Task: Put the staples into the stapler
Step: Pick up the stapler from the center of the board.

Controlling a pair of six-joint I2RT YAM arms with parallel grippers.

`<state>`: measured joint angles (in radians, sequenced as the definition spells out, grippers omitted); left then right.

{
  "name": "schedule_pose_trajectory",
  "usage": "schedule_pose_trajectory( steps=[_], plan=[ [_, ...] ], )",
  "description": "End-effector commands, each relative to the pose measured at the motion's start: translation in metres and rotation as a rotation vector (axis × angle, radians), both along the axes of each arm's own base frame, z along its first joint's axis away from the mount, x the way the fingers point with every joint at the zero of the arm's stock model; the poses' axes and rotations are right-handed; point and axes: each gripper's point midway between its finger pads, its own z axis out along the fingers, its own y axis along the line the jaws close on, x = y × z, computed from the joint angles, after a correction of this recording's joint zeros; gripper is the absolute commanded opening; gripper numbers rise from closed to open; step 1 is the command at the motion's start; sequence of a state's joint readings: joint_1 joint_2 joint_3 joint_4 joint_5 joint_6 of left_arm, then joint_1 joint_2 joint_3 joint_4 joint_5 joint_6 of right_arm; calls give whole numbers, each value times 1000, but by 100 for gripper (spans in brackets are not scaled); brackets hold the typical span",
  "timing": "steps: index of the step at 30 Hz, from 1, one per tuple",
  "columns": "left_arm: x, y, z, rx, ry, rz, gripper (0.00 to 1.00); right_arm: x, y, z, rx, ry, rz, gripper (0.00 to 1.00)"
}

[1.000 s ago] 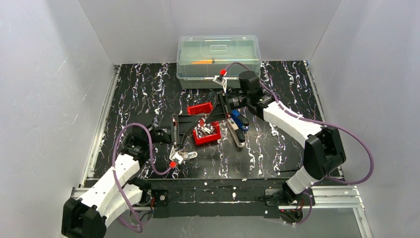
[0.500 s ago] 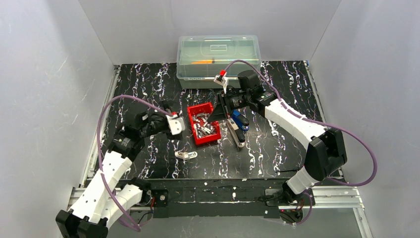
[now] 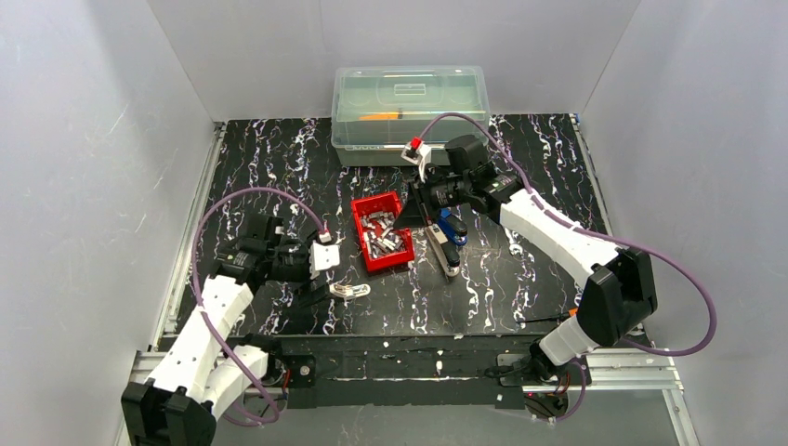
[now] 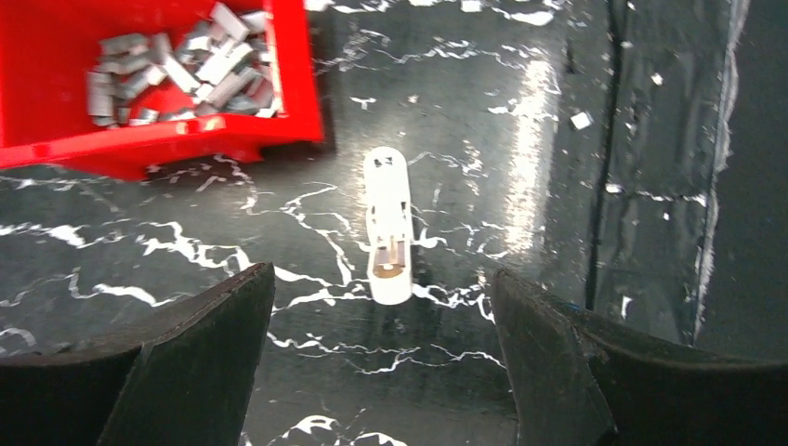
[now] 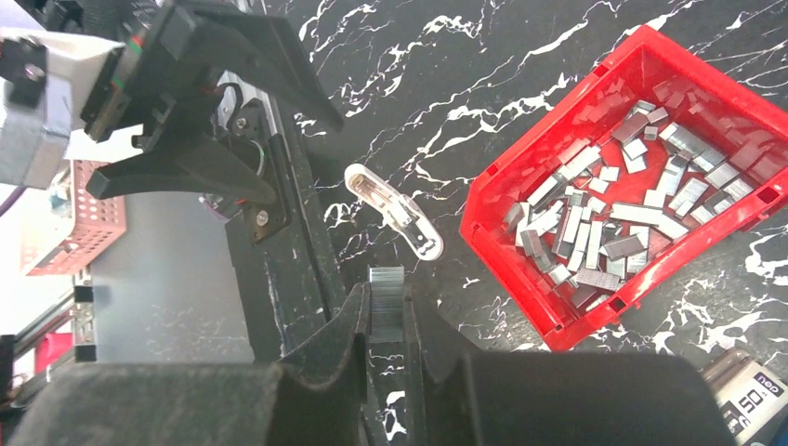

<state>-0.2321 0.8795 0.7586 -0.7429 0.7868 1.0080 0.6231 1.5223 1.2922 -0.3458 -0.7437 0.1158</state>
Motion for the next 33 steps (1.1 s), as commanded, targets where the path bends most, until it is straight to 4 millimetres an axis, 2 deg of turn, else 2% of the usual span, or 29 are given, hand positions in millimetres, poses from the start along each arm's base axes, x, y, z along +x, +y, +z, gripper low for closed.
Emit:
schedule_pose_trajectory(
  steps=[1,10,16,21,28,31,33],
  plan=[
    [-18,-5,-17,-18,58,-104,83,0,-2,4,-12,-81,-4,15],
    [-7,-3,-43,21,71,-110,81,2,2,4,-12,-101,-13,15],
    [-8,4,-64,70,115,-98,77,3,0,-1,-47,-111,-28,15],
    [-3,-3,-66,42,160,-100,67,3,-7,-16,-113,-119,-37,15],
    [2,-11,-65,23,191,-125,62,0,-8,-17,-126,-144,-47,15],
    [1,-11,-67,27,179,-141,56,-1,-7,-18,-121,-155,-47,15],
    [0,-11,-69,29,176,-147,48,-3,-6,-20,-125,-156,-45,15]
  ],
)
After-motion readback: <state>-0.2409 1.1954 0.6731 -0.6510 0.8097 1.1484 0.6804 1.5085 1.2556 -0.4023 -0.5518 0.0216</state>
